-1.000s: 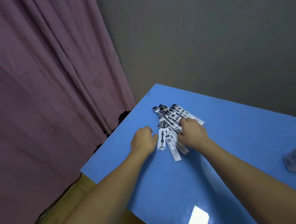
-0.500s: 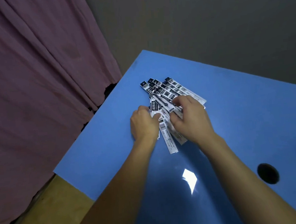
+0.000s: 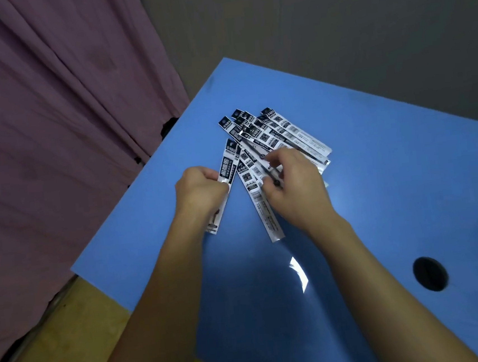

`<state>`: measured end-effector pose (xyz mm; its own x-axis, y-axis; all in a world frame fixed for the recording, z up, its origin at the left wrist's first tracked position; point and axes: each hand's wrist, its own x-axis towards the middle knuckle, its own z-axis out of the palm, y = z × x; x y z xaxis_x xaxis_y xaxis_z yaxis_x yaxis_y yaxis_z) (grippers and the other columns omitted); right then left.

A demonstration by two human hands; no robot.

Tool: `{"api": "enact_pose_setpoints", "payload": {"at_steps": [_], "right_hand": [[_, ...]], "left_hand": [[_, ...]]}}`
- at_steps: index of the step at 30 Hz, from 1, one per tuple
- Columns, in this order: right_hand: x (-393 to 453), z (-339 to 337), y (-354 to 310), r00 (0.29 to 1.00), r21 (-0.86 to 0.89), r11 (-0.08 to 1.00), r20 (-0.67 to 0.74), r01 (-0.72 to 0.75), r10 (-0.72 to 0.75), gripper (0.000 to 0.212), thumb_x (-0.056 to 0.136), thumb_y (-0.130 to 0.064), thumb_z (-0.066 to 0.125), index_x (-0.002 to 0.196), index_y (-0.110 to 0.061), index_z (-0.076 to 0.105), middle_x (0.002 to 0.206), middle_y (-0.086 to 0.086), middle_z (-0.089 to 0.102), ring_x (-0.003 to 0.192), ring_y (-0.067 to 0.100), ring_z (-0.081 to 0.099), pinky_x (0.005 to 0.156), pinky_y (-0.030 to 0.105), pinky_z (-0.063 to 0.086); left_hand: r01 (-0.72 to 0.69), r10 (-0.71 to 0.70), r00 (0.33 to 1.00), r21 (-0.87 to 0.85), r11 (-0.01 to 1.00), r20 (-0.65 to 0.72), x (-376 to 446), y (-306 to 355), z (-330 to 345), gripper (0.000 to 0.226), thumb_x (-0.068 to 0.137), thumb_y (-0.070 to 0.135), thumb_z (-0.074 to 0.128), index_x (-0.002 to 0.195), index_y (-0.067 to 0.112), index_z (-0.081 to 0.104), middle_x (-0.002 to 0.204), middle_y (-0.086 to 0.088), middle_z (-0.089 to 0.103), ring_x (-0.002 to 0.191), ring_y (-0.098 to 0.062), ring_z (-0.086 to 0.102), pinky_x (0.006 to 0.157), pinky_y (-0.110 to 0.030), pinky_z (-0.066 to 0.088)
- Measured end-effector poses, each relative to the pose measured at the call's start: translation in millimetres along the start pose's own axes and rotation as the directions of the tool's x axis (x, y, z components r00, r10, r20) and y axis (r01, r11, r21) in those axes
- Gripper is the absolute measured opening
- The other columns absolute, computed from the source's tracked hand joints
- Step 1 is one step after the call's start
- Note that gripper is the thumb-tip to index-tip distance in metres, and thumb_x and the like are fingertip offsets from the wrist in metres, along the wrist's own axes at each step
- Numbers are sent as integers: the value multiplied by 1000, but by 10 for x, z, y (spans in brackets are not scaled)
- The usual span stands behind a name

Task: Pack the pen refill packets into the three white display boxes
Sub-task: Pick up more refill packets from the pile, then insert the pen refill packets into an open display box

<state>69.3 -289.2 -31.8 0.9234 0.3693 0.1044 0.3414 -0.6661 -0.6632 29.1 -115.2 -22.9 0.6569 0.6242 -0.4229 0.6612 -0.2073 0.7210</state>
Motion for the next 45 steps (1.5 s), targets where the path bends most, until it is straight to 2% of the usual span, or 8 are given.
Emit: {"api": "enact_pose_setpoints", "payload": {"at_steps": [3,5,11,21,28,34,39,45], "right_hand": [[-29,15,-16,999,-12,1000,31,-15,15,35,89,-18,61,123,-12,59,119,4,60,104,25,58,89,38,49],[-40,17,-50,998,-29,999,56,-23,25,37,88,-18,61,125,-12,58,121,5,60,105,25,57,90,36,48],[-133,-90,-280,996,-57,998,85,-5,10,41,89,-20,61,129,-10,56,126,8,59,114,27,54,95,36,46],[-748,-408,-532,982,-211,973,143,-92,124,54,87,-33,64,137,-16,51,134,7,53,125,27,50,100,42,48],[-1438,-490,-695,959,-262,932,60,-251,275,55,89,-36,61,140,-17,48,139,4,49,128,25,47,100,37,46],[-2141,-561,-743,916,-209,892,-50,-400,399,53,88,-35,63,136,-19,50,135,2,52,123,20,50,97,36,48],[-2668,-779,-762,889,-212,864,-145,-456,434,51,90,-35,63,136,-17,50,135,3,52,122,20,52,95,37,49],[-3125,-1121,-661,842,-160,837,-246,-524,480,53,92,-37,63,139,-18,47,136,3,51,123,21,52,98,39,48]], "left_hand": [[5,-4,1000,-104,995,10,-70,-47,-158,19,79,4,72,87,21,70,87,0,76,75,-20,72,73,-37,62],[-18,21,1000,-146,989,19,-150,-104,-262,21,80,1,71,88,20,72,84,4,77,81,-18,74,79,-38,62],[-164,158,986,-223,961,-44,-531,-166,-574,25,87,0,66,99,19,76,81,8,75,63,-5,64,51,-14,50],[-312,322,947,-234,921,8,-936,-327,-891,22,87,6,69,97,25,76,91,5,76,76,-8,69,64,-22,48],[-332,390,912,-334,882,125,-1356,-581,-998,22,88,7,73,106,20,74,91,4,75,81,-11,72,64,-22,50],[-369,474,849,-381,848,234,-1728,-857,-1018,22,89,6,72,93,28,72,84,5,74,76,-12,71,59,-19,53],[-383,511,813,-405,830,280,-2066,-934,-938,22,89,6,73,97,26,72,88,1,73,79,-17,69,61,-21,53],[-414,560,759,-419,808,331,-2505,-742,-693,23,89,6,71,102,24,73,88,1,73,65,-5,64,51,-13,51]]}}
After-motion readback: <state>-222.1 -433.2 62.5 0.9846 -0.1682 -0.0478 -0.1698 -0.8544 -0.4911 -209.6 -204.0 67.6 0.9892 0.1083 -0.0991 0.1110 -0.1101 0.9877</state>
